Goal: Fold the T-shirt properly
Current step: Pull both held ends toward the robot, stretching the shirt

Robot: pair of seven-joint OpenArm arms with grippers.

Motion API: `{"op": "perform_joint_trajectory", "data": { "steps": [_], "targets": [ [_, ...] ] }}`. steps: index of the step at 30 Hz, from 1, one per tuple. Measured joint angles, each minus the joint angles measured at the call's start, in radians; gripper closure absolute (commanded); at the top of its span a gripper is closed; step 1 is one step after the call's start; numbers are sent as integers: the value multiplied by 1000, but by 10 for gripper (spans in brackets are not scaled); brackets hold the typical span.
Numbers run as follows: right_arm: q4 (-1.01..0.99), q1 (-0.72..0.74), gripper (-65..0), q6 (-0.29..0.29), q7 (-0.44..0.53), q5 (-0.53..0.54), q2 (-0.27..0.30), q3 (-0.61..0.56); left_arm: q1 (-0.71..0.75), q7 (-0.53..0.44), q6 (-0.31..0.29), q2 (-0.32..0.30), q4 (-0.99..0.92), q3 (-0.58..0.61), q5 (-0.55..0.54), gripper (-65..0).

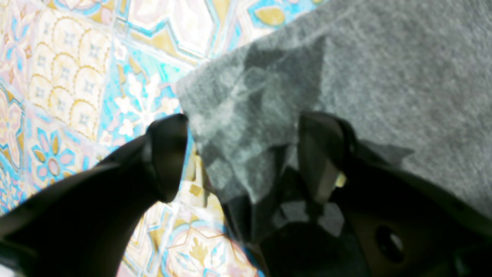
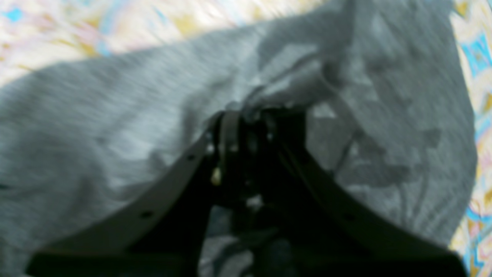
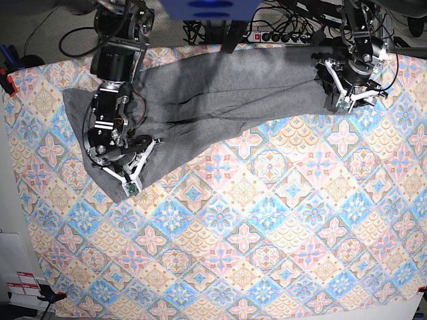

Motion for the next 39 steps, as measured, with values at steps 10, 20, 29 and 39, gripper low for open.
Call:
{"op": "perform_joint_trajectory", "data": {
  "steps": [10, 20, 29, 39],
  "targets": [
    [125, -32, -49, -11, 3, -8, 8, 216, -1, 0, 0, 0, 0, 0, 2, -450],
    [203, -91, -53, -7, 8, -5, -1, 288, 0, 0, 0, 0, 0, 0, 0, -450],
    [203, -143, -86, -2, -1, 3, -7, 282, 3, -1, 2, 2, 0, 0, -9, -453],
    [219, -178, -232, 1, -9, -5, -7, 281, 59, 13, -56, 13, 26, -17, -180, -454]
  ]
}}
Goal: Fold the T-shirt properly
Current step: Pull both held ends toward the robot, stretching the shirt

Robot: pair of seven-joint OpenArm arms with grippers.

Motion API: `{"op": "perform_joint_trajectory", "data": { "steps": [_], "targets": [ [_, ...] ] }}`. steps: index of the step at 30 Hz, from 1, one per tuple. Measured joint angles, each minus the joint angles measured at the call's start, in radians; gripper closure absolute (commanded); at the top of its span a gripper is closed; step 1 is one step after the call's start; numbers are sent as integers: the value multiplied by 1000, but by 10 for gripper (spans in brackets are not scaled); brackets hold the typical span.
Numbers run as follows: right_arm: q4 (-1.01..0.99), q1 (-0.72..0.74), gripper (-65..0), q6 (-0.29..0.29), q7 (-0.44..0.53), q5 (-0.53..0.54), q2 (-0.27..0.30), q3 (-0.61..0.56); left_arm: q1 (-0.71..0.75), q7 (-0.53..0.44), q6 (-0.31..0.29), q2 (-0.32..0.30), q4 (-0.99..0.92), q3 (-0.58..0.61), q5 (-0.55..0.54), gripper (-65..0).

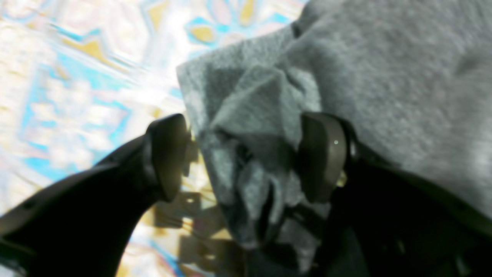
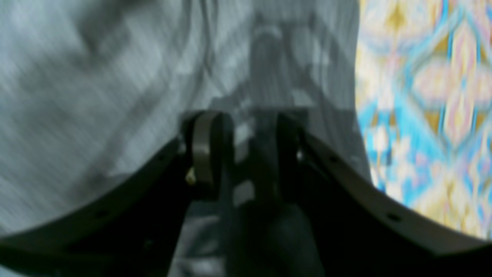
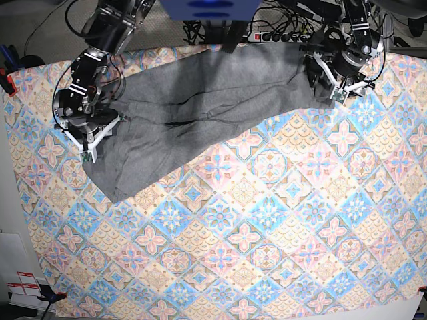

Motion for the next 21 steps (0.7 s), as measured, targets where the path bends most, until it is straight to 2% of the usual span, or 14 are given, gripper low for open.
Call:
{"op": "perform_joint_trajectory", "data": {
  "steps": [2, 7, 12, 15, 18, 21],
  "targets": [
    [40, -8, -233, 3, -5, -7, -2, 5, 28, 31, -20, 15, 33, -50, -59, -454],
    [92, 17, -234, 2, 24, 6, 3, 0, 27, 43, -5, 4, 84, -122, -184, -454],
    [89, -1, -234, 3, 6, 1, 0, 1, 10, 29, -23, 14, 85, -205, -189, -453],
    [89, 3, -232, 3, 10, -2, 3, 1, -10, 44, -4, 8, 65, -285, -178, -453],
    [90, 0, -234, 3, 11, 2, -1, 0, -28, 42, -2, -2, 65, -293, -186, -459],
    [90, -13, -235, 4, 10, 5, -2, -1, -22, 43, -20, 15, 133, -287, -197, -460]
  ]
}}
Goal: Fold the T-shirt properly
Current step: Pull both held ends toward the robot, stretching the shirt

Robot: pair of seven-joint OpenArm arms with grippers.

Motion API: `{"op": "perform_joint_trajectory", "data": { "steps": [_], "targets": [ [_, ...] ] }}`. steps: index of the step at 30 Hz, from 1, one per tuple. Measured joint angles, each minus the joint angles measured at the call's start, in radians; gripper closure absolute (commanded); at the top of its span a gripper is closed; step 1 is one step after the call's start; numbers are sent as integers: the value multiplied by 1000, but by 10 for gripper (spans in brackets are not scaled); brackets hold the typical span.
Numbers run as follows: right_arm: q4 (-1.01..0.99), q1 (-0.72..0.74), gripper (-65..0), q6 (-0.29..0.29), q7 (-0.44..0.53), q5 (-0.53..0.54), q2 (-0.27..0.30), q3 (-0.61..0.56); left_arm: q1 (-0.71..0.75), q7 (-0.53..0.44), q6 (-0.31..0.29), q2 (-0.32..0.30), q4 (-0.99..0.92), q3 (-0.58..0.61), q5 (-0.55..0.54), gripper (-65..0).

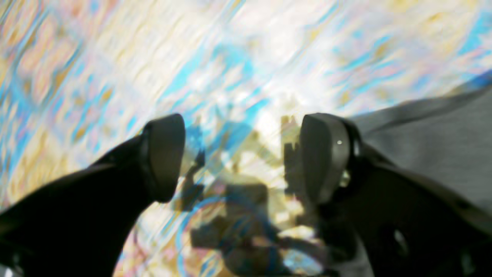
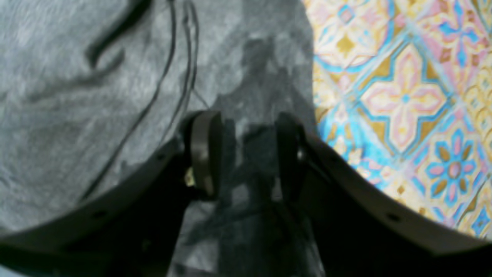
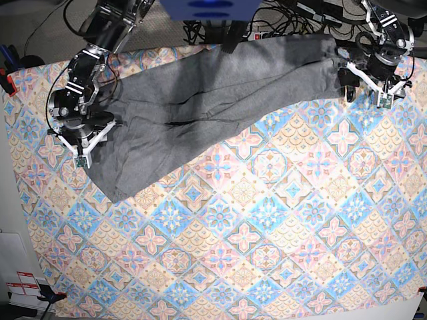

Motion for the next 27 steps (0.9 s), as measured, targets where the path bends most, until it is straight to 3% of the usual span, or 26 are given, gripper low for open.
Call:
{"op": "perform_joint_trajectory", "data": {
  "steps": [3, 8, 11, 14, 21, 27],
  "targets": [
    [0, -7, -241, -1, -1, -5, 3, 2, 2, -2, 10, 18, 84, -2, 4, -476],
    [0, -2, -241, 0, 3, 3, -3, -1, 47, -14, -3, 88, 195, 14, -2, -650],
    [1, -5, -241, -1, -1, 4, 2, 1, 143, 3, 16, 70, 192, 95, 22, -650],
    [1, -5, -241, 0, 1, -3, 0, 2, 224, 3, -5, 44, 190, 153, -16, -650],
    [-1, -7, -241, -8, 0, -7, 2, -37, 313, -6, 9, 43, 179, 146, -109, -650],
    [-4, -34, -241, 0, 6, 4, 0, -95, 308, -5, 6, 71, 147, 49, -164, -646]
  ]
}}
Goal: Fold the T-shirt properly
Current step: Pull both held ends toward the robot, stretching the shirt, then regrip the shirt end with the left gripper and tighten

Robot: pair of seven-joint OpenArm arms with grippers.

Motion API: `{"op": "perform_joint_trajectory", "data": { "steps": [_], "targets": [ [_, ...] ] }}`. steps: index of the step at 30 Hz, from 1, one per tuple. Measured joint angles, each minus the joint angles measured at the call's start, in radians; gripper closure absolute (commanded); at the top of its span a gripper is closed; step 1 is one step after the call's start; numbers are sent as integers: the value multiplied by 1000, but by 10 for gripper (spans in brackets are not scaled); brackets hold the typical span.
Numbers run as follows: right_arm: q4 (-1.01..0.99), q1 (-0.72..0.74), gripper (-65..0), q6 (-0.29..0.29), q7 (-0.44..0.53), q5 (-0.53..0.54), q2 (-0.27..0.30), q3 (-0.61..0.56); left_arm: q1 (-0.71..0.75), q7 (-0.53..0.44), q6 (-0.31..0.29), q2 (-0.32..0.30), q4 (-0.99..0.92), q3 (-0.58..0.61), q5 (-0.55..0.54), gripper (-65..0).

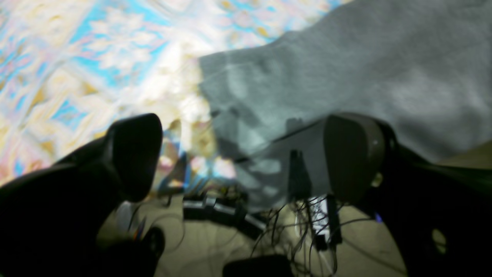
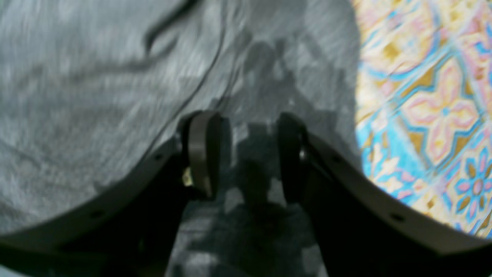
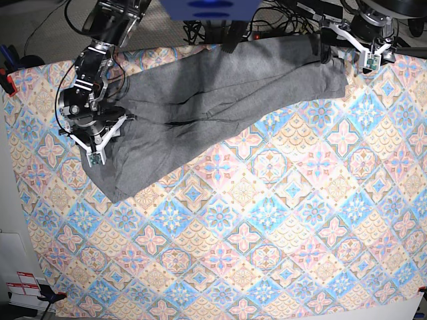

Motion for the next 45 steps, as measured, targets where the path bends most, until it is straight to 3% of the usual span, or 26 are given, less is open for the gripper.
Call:
{"op": "perform_joint_trajectory", "data": {
  "steps": [8, 13, 22, 27, 36, 45],
  "targets": [
    [0, 5, -237, 0, 3, 0, 3, -15, -35, -5, 0, 2, -106, -34, 6, -650],
    [0, 2, -237, 0, 5, 0, 3, -16, -125, 0, 4, -1, -255, -34, 78, -650],
    [3, -8, -237, 0, 6, -7, 3, -16, -226, -33, 9, 2, -360, -33, 161, -648],
    [3, -9, -237, 0, 5, -7, 3, -16, -238, -56, 10, -1, -386, -30, 154, -647],
    [3, -9, -237, 0, 5, -7, 3, -16, -236, -86, 61, -15, -384, 91, 142, -646],
    [3, -9, -236, 0, 5, -7, 3, -16, -234, -16, 82, -28, -367, 139, 77, -645]
  ]
}}
